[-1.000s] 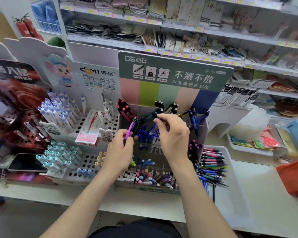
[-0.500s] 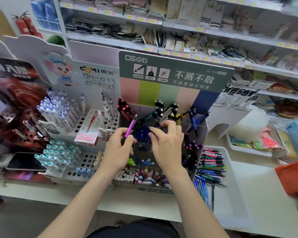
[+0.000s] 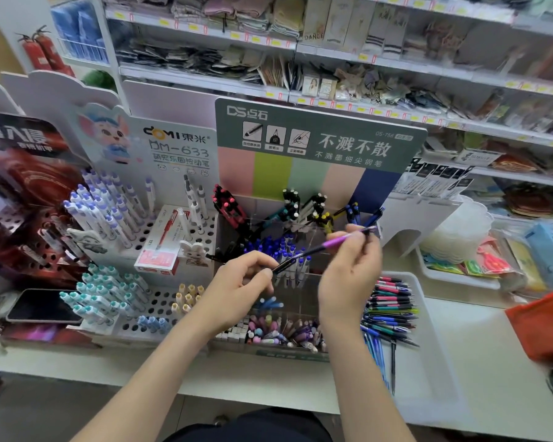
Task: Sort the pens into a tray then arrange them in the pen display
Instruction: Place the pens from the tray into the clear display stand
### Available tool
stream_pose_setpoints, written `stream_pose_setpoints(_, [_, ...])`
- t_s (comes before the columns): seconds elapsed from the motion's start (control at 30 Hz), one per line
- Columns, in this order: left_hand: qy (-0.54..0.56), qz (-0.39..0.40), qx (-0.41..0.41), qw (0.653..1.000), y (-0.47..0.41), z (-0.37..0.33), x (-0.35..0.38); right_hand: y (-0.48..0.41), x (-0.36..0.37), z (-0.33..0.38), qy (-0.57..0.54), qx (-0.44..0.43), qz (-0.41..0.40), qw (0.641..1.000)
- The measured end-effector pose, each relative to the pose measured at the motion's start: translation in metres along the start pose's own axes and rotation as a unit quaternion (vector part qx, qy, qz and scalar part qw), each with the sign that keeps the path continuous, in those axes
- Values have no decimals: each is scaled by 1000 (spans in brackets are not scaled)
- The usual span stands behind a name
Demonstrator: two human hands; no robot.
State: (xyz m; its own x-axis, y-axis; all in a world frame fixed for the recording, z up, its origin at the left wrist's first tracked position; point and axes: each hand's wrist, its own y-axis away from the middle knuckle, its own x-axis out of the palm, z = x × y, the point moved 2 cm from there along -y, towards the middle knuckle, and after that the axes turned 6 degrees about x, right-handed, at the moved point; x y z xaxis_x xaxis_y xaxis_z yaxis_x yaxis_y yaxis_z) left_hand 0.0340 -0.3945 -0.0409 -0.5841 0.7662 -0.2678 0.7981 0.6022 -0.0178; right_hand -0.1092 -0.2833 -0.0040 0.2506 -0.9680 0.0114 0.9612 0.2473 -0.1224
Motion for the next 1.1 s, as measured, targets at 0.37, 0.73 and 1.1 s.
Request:
stream_pose_setpoints(0.37, [-34,26,19,999,-18,-8,32,-43,-59,-48,301,-210,-40,929])
stream_pose_setpoints(0.73, [-5,-36,-25,999,-13,-7,35,-17,-43,-56,337,-229,1,913])
stream_pose_setpoints(1.1, [-86,-211,-21,973,7,6,-1,10,15,-7,12,-65,99,993])
